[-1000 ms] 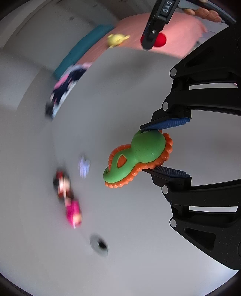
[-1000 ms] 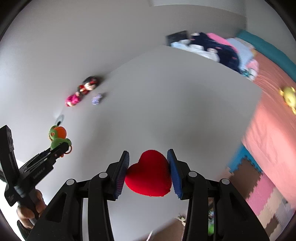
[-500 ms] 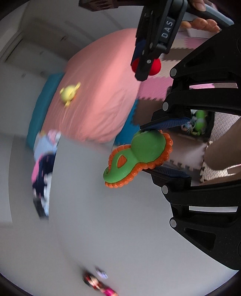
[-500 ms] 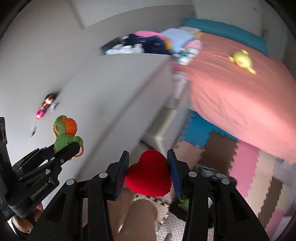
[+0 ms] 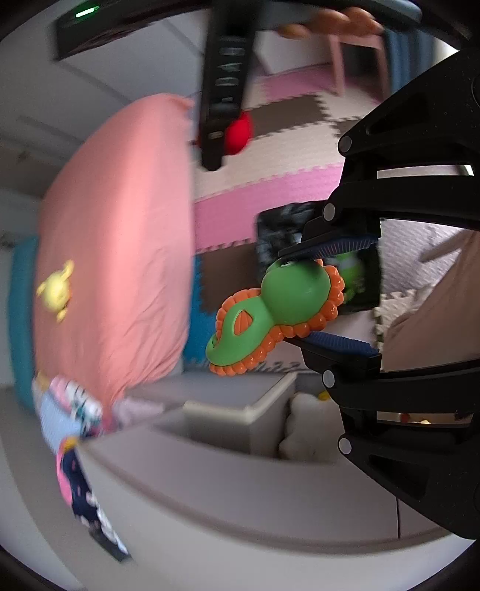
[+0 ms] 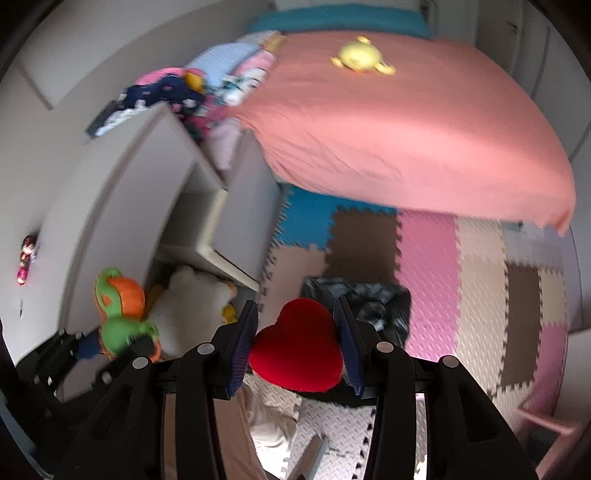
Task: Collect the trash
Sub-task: 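Carry the seahorse and heart over the trash bag and open both tools, then move both open tools back over the table toward the two figures, then grasp the pink plush figure with the left tool while the right tool grasps the black-haired doll, then carry the pink figure and doll over the trash bag and open both tools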
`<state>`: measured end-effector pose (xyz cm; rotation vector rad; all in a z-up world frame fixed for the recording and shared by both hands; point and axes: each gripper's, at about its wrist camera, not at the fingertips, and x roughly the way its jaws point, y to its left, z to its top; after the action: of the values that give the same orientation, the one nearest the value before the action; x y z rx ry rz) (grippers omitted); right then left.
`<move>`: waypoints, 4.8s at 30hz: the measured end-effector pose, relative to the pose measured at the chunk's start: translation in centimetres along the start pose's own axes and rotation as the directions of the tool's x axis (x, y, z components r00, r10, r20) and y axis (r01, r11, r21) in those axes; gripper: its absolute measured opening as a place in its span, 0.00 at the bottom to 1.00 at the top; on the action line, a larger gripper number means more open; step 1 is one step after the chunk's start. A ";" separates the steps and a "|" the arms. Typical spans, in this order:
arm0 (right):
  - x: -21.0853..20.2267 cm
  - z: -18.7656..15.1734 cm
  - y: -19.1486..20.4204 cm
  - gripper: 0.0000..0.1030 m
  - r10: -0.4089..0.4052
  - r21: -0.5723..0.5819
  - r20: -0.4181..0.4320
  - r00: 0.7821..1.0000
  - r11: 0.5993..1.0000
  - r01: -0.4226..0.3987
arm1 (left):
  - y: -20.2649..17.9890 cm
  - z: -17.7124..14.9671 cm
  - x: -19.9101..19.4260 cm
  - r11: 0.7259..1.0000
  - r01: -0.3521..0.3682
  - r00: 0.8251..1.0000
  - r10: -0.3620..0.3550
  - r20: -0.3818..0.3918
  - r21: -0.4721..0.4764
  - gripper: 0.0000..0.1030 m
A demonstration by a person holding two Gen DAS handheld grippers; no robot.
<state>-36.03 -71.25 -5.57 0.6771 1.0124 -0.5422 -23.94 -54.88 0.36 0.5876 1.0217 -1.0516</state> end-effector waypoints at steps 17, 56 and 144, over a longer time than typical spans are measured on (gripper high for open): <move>2.2 0.3 -1.3 0.80 -0.070 0.052 -0.033 0.997 0.996 0.072 | -1.6 -1.0 1.6 0.991 -0.082 0.997 0.082 0.003 0.107 0.94; 2.4 4.5 44.7 0.80 0.279 -0.528 -0.094 0.956 0.800 -0.286 | 36.2 -11.6 -15.5 0.724 -0.285 0.916 0.399 0.045 -0.628 0.94; 3.8 13.4 58.0 0.71 0.245 -0.521 0.094 0.965 0.838 -0.162 | 50.2 -5.3 -17.2 0.284 -0.188 0.842 0.540 -0.006 -0.940 0.46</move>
<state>13.46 -42.17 10.78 0.2541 0.8692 -0.1191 17.29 -22.59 10.29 -0.3119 0.9332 0.0071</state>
